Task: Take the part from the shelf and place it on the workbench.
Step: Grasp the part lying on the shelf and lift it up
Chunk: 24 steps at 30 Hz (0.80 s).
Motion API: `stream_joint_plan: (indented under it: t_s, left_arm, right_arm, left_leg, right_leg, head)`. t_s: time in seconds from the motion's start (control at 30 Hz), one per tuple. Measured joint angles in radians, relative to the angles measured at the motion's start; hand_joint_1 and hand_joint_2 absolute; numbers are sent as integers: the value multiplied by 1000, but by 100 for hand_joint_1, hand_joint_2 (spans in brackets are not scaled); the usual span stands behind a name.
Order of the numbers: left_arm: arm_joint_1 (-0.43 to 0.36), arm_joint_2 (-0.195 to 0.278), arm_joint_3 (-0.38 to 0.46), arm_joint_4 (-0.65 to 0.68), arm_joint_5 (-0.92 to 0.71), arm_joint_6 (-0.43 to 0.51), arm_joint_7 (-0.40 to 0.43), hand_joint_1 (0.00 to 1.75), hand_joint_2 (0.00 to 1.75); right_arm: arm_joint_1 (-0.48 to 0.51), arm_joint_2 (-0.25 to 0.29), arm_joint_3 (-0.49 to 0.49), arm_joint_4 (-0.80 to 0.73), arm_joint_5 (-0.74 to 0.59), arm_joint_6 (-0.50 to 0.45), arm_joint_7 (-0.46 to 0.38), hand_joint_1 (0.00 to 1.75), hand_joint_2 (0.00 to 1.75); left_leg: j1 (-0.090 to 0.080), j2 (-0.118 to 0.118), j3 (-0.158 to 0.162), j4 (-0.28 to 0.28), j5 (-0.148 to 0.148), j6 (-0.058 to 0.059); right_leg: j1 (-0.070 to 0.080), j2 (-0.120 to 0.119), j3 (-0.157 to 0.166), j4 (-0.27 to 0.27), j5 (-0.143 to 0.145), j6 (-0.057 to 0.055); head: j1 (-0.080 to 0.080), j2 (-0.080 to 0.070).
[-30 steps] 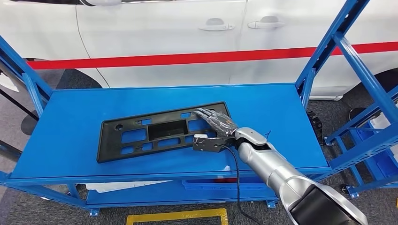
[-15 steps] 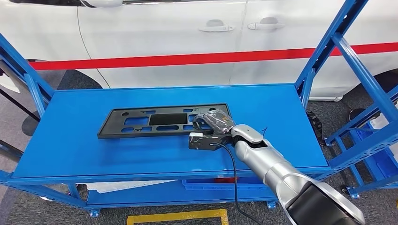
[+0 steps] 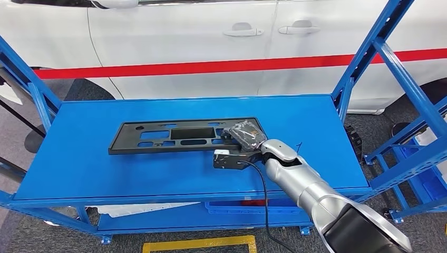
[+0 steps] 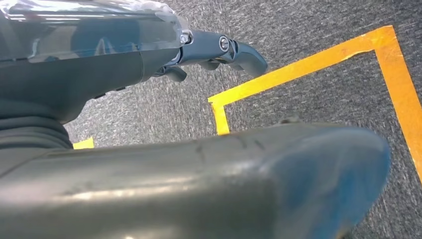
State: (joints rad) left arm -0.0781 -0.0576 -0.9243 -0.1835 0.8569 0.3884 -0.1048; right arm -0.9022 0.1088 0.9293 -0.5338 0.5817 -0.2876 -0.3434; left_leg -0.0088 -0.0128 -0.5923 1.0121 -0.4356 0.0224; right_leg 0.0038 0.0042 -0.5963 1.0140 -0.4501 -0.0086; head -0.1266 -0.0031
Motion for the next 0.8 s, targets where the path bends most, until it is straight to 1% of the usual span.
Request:
stream_joint_plan:
  t_s: [0.07,0.23,0.3,0.43,0.53,0.67,0.8]
  left_arm:
    - [1,0,0,0,0,7,-7,0,0]
    - [-2,0,0,0,4,37,-64,0,0]
    - [-5,0,3,0,7,41,-121,0,0]
    - [-17,0,13,0,10,51,-279,0,0]
    - [-22,-1,28,0,25,43,-333,0,0]
    - [-23,0,47,0,42,1,-338,0,0]
    - [-24,0,68,0,64,-56,-357,0,0]
  right_arm:
    - [1,-4,0,-1,14,-34,2,175,175]
    - [2,-28,-3,-26,99,-215,25,175,175]
    - [0,-47,-11,-55,128,-264,36,175,175]
    - [-3,-98,-30,-130,211,-319,66,175,175]
    - [-11,-140,-50,-183,230,-338,69,175,175]
    - [-43,-183,-92,-260,215,-317,66,175,175]
    - [-65,-211,-122,-319,213,-279,68,175,175]
  left_leg:
    - [0,0,0,0,0,0]
    - [0,0,0,0,0,0]
    - [0,0,-1,0,0,0]
    - [0,-1,-1,1,0,0]
    - [0,0,-1,1,0,0]
    - [-1,0,-1,1,0,0]
    - [0,0,-1,1,0,0]
  right_leg:
    - [0,0,0,0,0,0]
    - [0,0,-1,0,0,0]
    - [0,0,-1,0,0,0]
    - [0,-1,-1,0,0,0]
    - [0,0,-1,0,0,0]
    - [-1,0,-1,0,1,0]
    - [0,0,-1,0,0,0]
  head:
    - [0,0]
    - [0,0]
    - [0,0]
    - [0,0]
    - [0,0]
    - [0,0]
    - [0,0]
